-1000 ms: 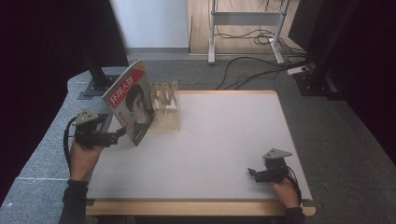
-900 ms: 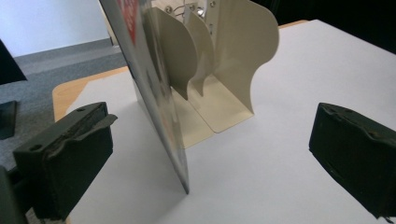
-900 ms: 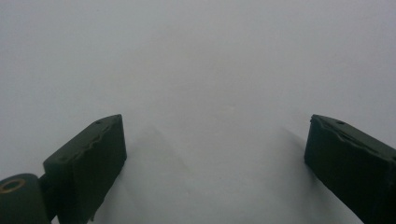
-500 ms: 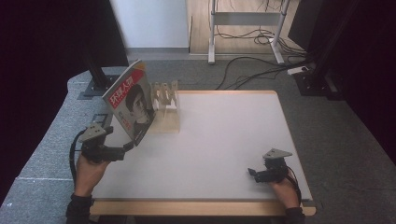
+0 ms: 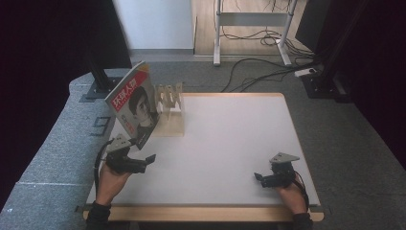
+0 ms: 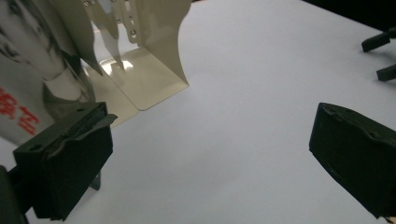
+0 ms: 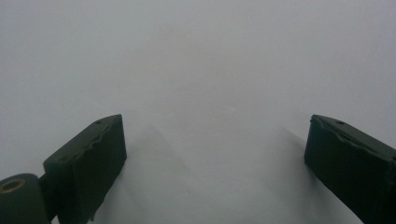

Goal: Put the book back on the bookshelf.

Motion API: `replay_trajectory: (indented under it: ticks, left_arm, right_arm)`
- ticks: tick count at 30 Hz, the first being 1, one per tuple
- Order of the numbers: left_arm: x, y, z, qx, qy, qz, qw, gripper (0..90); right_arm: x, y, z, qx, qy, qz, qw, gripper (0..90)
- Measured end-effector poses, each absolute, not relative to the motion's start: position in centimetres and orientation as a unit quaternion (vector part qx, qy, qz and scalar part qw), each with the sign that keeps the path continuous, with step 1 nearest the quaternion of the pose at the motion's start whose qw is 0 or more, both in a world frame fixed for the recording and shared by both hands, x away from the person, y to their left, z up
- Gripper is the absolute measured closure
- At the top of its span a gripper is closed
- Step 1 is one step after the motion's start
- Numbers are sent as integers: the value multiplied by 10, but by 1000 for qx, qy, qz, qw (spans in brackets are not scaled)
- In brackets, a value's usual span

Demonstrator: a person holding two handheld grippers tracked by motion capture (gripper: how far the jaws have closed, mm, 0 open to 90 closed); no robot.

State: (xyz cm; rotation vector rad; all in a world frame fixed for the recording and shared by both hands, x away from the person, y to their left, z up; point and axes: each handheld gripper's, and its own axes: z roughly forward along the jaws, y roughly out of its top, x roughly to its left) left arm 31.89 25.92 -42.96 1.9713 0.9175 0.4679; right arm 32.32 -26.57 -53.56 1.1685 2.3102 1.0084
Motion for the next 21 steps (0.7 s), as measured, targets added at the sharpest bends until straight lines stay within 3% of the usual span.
replay_trajectory:
  ticks: [21]
  left_arm:
    - [328, 229, -493, 821, 363, 141, 417, 0]
  right_arm:
    - [323, -266, -536, 414, 818, 357, 181, 47]
